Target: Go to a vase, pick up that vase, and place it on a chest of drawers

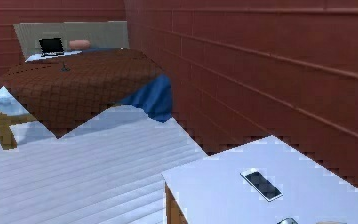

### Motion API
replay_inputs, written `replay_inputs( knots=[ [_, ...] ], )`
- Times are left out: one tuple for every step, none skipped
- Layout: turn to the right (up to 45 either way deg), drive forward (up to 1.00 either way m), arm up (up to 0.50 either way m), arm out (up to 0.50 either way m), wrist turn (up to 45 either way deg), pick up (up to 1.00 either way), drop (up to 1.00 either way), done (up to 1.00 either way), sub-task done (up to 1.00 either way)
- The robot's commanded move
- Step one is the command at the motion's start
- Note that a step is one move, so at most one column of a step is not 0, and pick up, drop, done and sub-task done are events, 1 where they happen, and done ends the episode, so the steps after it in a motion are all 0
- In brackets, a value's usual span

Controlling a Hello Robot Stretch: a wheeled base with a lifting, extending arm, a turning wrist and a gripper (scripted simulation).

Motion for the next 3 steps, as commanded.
replay_inputs(
  knots=[
    [0.0, 0.0, 0.0, 0.0, 45.0, 0.0, 0.0, 0.0, 0.0],
    [0.0, 0.0, 0.0, 0.0, 45.0, 0.0, 0.0, 0.0, 0.0],
    [0.0, 0.0, 0.0, 0.0, 36.0, 0.0, 0.0, 0.0, 0.0]
  ],
)
